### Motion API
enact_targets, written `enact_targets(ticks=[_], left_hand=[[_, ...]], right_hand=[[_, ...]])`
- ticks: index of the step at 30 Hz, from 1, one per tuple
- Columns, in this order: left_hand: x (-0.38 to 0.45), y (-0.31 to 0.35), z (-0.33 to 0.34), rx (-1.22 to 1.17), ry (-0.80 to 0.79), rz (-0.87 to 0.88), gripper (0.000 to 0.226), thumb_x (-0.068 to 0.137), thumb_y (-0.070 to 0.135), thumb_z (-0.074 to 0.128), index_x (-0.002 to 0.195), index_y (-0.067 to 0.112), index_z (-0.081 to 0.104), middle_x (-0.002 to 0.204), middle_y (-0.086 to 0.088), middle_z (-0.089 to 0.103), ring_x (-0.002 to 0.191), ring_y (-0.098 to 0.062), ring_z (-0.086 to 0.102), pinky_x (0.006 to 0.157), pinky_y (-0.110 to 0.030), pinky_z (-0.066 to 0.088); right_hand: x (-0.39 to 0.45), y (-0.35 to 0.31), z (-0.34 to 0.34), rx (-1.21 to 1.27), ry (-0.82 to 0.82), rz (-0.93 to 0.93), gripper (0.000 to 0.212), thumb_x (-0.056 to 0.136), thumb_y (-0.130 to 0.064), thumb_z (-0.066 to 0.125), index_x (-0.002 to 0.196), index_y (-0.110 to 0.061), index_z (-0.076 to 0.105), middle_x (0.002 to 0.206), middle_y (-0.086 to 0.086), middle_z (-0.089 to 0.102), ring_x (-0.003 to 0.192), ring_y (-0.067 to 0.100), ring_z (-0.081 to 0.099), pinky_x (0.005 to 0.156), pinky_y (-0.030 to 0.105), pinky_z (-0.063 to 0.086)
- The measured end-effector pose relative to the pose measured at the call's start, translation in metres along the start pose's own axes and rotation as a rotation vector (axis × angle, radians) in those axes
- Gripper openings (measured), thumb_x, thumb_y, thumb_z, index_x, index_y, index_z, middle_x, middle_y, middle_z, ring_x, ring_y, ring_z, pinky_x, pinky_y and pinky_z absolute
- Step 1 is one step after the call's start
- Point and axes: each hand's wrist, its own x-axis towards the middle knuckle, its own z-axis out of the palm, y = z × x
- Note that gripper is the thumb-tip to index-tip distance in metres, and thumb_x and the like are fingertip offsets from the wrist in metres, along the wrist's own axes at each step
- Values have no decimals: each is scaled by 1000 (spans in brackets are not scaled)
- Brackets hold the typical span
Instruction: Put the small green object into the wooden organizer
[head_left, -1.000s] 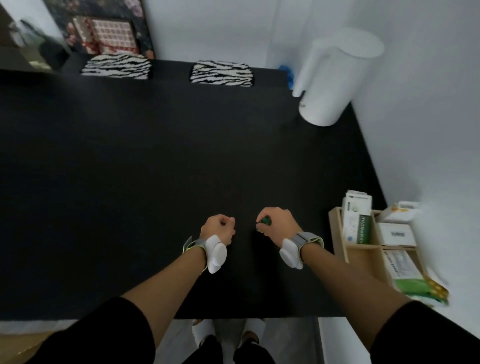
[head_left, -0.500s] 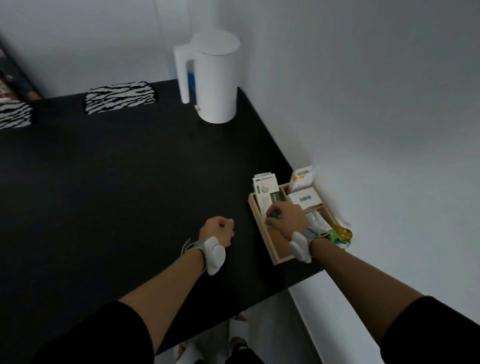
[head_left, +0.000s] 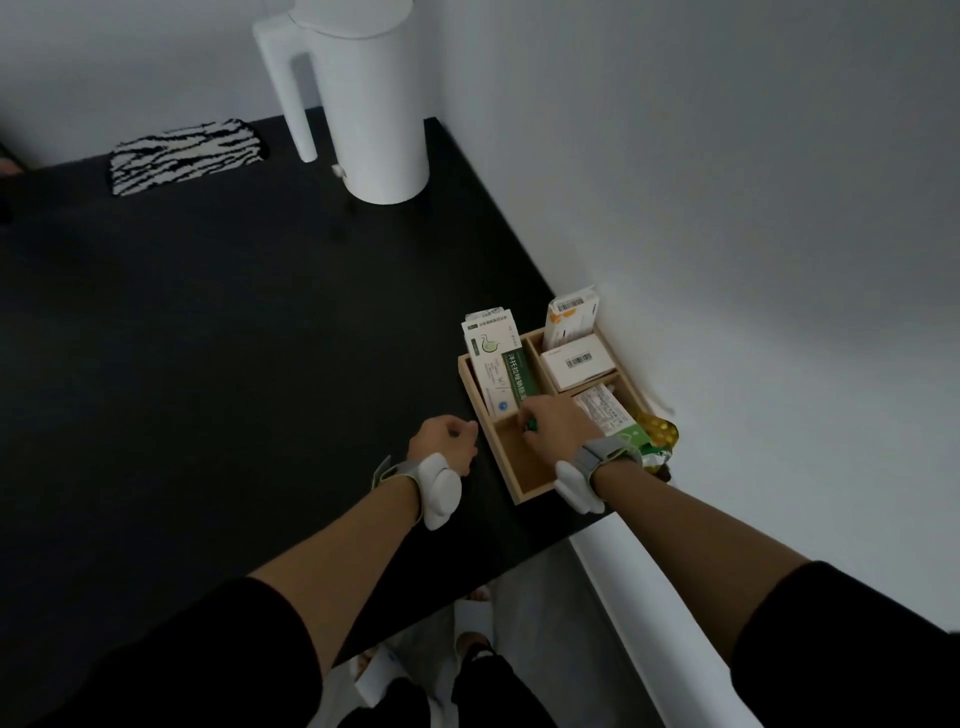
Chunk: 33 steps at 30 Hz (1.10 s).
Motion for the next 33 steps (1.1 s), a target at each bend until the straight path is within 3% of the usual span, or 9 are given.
enact_targets(ticks=[5,11,18,25,33], left_hand=[[5,-2,4,-3,20,-29,27,95,36,48,102,17,66,98,-6,73,72,-19,64,67,-30,53],[2,0,7,-18,18,-50,33,96,34,48,113,11,65,105,-10,73,73,-21,63,56,-26,48],[-2,3,4,-4,-29,-65,31,97,34,47,113,14,63,106,-8,71,79,-20,64,64,-28,51],[-9,3,-1,-16,-37,-54,32,97,32,47,116,11,62,109,-11,70,81,-21,63,55,-25,46],[-24,22,-50,-43,2,14,32,97,33,48,120,14,60,109,-7,68,81,-19,64,62,-27,50]], right_hand=[[1,6,4,-42,-24,-24,13,86,-10,55,96,-8,63,106,17,66,99,35,61,83,43,51],[0,11,9,3,-33,-30,14,84,-9,58,96,-5,63,108,17,66,102,33,60,84,40,48],[-4,12,14,31,-9,9,21,82,-11,63,102,-4,63,110,17,66,105,33,59,86,36,44],[-8,11,3,25,11,41,18,80,-23,66,93,-13,61,102,11,66,96,27,62,82,37,51],[-3,-22,-45,81,67,110,23,90,-37,57,98,-16,62,99,4,66,87,17,60,74,27,45]])
